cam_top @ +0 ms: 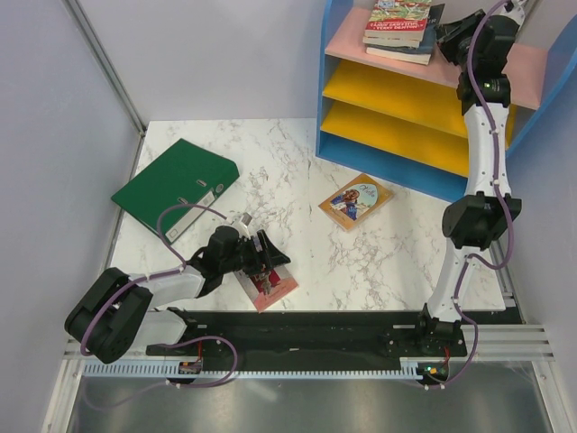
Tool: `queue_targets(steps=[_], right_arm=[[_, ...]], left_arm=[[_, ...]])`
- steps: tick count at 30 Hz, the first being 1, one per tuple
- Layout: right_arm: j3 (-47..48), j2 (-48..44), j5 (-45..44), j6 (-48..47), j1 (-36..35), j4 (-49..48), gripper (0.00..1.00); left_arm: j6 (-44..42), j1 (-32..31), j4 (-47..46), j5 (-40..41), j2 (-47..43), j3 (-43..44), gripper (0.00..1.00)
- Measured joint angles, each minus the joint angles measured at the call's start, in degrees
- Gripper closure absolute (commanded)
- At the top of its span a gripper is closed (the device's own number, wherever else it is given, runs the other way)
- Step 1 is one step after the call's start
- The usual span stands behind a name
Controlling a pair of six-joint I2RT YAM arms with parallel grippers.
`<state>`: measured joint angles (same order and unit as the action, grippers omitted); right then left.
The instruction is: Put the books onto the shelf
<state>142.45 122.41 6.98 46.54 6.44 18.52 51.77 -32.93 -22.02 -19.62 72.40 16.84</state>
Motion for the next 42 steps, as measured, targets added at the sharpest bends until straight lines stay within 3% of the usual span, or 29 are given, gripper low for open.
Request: queue_targets(steps=[42], right_arm=[[2.0, 3.1, 0.6, -2.8, -7.0, -4.8, 0.7]], left_arm=[[0.0, -0.1, -0.8, 0.0, 0.0, -0.3, 0.16]])
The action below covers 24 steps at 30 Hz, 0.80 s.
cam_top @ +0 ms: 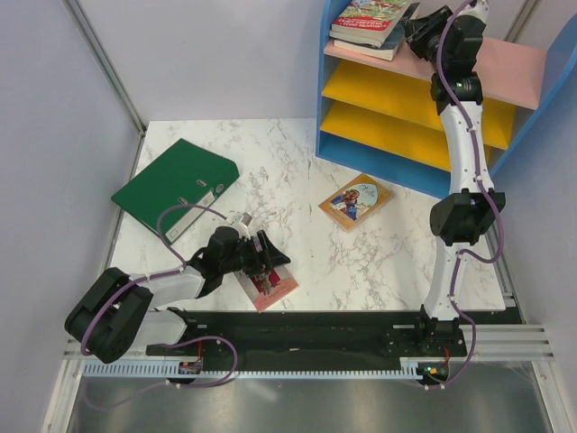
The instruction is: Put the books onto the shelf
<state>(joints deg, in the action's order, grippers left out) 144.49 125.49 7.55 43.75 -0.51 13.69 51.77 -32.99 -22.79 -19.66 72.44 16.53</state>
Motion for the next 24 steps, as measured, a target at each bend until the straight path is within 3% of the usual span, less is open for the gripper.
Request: queue_targets(steps=[16, 20, 24], right_arm=[[0.0, 1.0, 0.3, 1.2, -1.2, -3.1, 0.66], [0.0, 1.1, 0.5, 1.2, -1.2, -3.3, 0.63], [-0.9, 0.9, 0.8, 1.2, -1.3, -4.3, 0.54]], left_arm=[[0.0, 0.0, 0.0, 0.0, 0.0, 0.0, 0.16], [0.0, 0.0, -0.1, 0.0, 0.0, 0.0, 0.16], [0.0, 0.0, -0.1, 0.0, 0.0, 0.0, 0.15]])
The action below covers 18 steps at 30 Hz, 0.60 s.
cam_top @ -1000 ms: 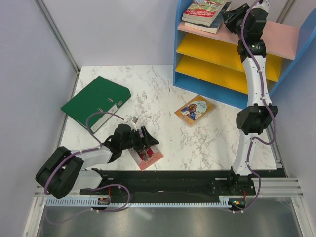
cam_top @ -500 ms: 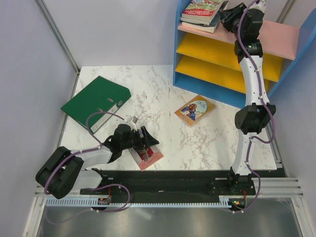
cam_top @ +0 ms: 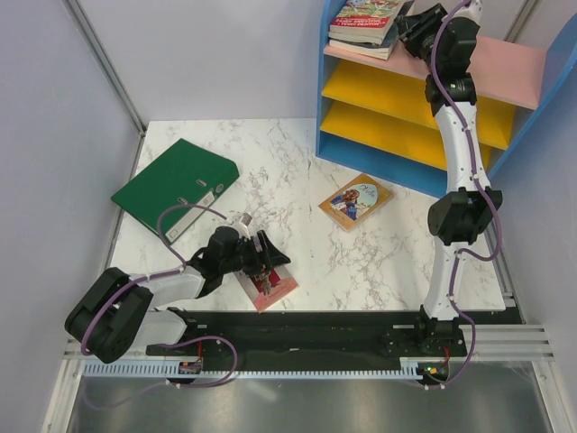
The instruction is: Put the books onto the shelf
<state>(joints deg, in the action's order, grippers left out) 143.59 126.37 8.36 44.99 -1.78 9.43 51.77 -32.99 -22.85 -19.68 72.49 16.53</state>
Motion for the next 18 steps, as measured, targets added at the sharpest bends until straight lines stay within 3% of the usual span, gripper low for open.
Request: queue_targets(steps=[5, 12, 18], right_arm=[[-3.2, -1.9, -0.9, 0.3, -1.0, -2.5, 0.43], [-9.4, -6.5, -2.5, -0.3, -1.9, -3.5, 0.41], [-14.8, -10.8, -1.7, -0.5, -2.2, -3.3, 0.32]], left_arm=[[0.0, 0.0, 0.0, 0.0, 0.0, 0.0, 0.16], [0.0, 0.0, 0.0, -0.1, 0.0, 0.0, 0.16], [0.0, 0.0, -0.2, -0.1, 0.0, -0.1, 0.16]])
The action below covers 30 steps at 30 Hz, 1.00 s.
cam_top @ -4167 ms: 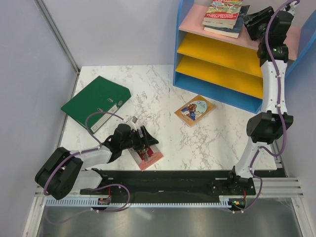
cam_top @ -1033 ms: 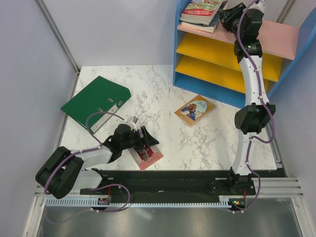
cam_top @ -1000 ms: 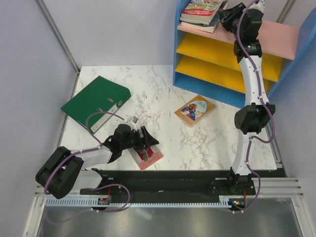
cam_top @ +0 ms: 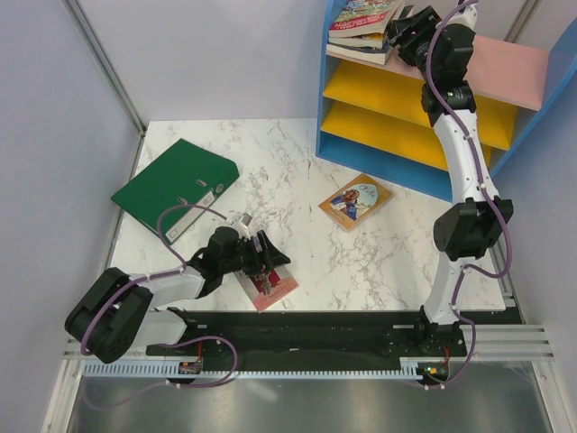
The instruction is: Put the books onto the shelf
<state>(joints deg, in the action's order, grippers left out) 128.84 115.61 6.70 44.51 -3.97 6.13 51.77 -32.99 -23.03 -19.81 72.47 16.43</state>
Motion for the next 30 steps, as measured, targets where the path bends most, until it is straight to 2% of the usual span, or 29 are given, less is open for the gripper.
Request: queue_targets(steps=[5, 11, 21, 25, 30], right_arm=[[-5.3, -4.4, 0.9, -0.9, -0.1, -0.3, 0.19], [-12.0, -9.9, 1.0, -2.8, 0.4, -1.0, 0.09], [-18.6, -15.5, 3.0, -3.7, 2.2, -0.2, 0.08], [-22.1, -18.4, 3.8, -5.1, 2.4, 0.3, 0.02], [-33.5, -27.2, 4.7, -9.7, 2.7, -0.9, 0.02]], left_arm=[[0.0, 0.0, -0.7, 0.0, -0.2, -0.5, 0.16], [0.0, 0.0, -0.9, -0.1, -0.5, -0.8, 0.16], [0.0, 0.0, -1.1, -0.1, -0.7, -1.1, 0.15], [0.0, 0.0, -1.1, -0.1, -0.7, -1.1, 0.16], [0.0, 0.0, -1.1, -0.1, -0.7, -1.1, 0.15]])
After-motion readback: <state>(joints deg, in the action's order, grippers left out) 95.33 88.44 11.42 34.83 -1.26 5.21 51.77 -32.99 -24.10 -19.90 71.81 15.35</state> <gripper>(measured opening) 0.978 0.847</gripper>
